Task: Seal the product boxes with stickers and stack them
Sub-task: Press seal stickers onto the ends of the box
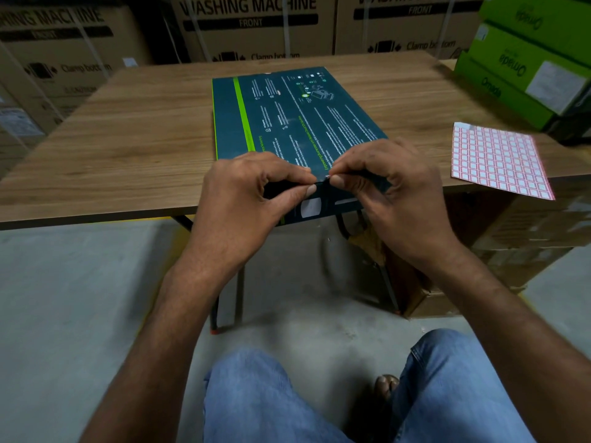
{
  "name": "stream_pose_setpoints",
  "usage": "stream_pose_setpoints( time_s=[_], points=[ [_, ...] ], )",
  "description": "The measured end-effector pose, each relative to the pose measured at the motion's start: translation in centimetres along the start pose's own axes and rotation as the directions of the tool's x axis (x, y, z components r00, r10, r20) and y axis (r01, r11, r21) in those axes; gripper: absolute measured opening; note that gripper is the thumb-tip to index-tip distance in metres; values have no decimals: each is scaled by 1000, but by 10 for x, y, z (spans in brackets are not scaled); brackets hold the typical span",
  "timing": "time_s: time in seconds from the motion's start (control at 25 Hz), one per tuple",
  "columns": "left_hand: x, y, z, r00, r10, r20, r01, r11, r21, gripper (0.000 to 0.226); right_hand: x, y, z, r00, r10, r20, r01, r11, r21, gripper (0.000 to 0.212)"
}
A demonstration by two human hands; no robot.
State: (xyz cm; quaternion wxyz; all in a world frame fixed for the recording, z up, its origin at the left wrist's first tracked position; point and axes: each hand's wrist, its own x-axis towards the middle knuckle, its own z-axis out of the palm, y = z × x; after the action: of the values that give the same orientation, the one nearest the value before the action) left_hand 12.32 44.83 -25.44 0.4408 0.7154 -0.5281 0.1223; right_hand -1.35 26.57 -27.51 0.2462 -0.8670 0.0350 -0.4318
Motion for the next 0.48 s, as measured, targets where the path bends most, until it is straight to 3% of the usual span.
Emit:
stream_pose_setpoints(
  time_s=[0.28, 0.48],
  points=[
    [0, 1, -1, 1000, 0, 14, 0, 1000, 14, 13, 1, -2, -8, 992, -3, 125, 3, 1000, 0, 7],
    [-1, 2, 0, 1000, -5, 8, 5, 1000, 17, 14, 4, -2, -3, 996, 6, 93, 2, 996, -84, 7]
  ],
)
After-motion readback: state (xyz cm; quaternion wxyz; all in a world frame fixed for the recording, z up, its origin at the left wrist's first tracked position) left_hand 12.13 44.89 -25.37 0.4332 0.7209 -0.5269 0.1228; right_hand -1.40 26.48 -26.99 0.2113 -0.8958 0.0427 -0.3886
